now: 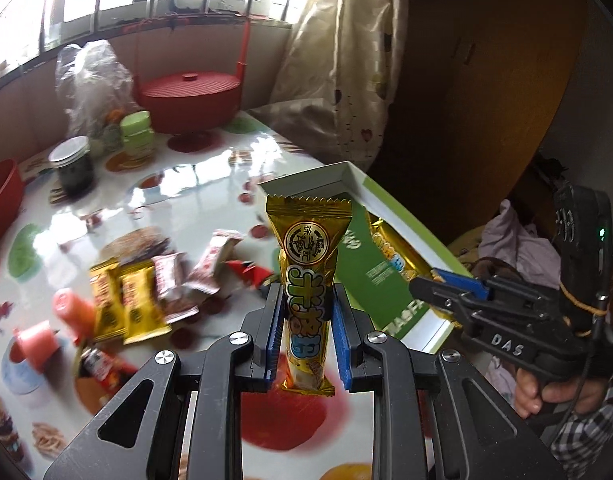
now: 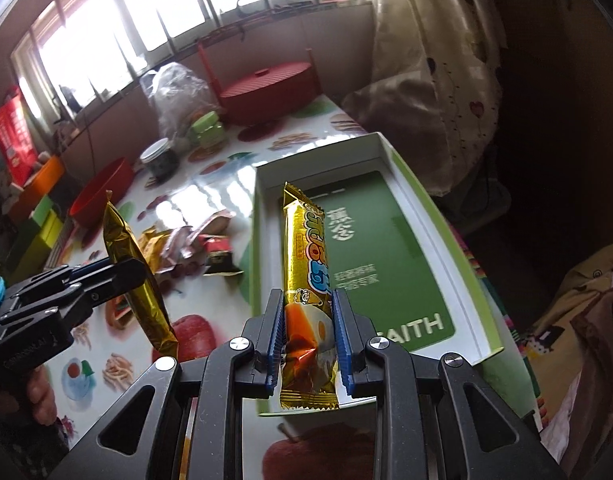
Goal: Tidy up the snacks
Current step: 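Lift both gold snack bars and carry them over the green box, then lower the bars into the green box and open both tools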
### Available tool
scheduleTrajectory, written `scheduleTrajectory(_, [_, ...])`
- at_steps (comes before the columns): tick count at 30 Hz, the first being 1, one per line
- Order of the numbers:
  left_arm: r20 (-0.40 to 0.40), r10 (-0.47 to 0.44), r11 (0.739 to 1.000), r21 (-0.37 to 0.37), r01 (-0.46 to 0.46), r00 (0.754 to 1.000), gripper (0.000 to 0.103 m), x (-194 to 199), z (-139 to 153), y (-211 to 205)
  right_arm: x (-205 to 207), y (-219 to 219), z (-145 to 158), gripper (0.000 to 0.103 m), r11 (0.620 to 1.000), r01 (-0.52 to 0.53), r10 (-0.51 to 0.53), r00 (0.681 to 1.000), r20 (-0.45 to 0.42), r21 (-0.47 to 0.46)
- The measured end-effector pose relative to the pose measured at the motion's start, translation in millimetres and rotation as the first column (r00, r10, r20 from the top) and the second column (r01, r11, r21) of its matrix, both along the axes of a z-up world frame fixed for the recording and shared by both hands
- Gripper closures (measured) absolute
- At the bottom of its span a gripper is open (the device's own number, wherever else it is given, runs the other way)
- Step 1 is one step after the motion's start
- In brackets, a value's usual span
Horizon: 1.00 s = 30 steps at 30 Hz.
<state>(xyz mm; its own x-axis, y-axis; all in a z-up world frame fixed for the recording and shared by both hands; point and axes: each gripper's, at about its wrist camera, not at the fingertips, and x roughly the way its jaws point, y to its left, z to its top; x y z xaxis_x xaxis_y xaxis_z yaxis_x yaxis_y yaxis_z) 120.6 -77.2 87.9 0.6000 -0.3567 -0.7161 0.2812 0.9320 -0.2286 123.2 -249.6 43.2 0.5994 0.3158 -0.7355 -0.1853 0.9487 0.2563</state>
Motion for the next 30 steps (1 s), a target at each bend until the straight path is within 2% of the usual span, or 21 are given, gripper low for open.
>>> scheduleTrajectory(6, [-0.014, -0.046, 0.998, -0.047, 0.045, 0.999, 0.079, 21, 3, -24, 9, -17, -5, 0.081, 0.998, 0.060, -0.060, 0.998, -0.008, -0.013])
scheduleTrajectory(13, [-0.027, -0.050, 0.995, -0.092, 0.047, 0.998, 0.079, 45, 3, -39, 20, -28, -14, 0.081, 0.995, 0.095, -0.096, 0.995, -0.020, -0.022])
scheduleTrajectory(15, [-0.038, -0.047, 0.995, -0.085, 0.043, 0.998, 0.079, 54, -1, -44, 22, -29, -17, 0.081, 0.994, 0.102, -0.102, 0.994, -0.023, -0.030])
scheduleTrajectory(21, [-0.103, -0.043, 0.991, -0.127, 0.029, 0.994, 0.079, 70, -20, -51, 25, -29, -23, 0.081, 0.993, 0.110, -0.112, 0.993, -0.030, -0.046])
scheduleTrajectory(30, [-0.151, -0.033, 0.994, -0.112, 0.016, 0.988, 0.079, 83, -39, -63, 27, -28, -30, 0.081, 0.992, 0.112, -0.114, 0.993, -0.043, -0.056])
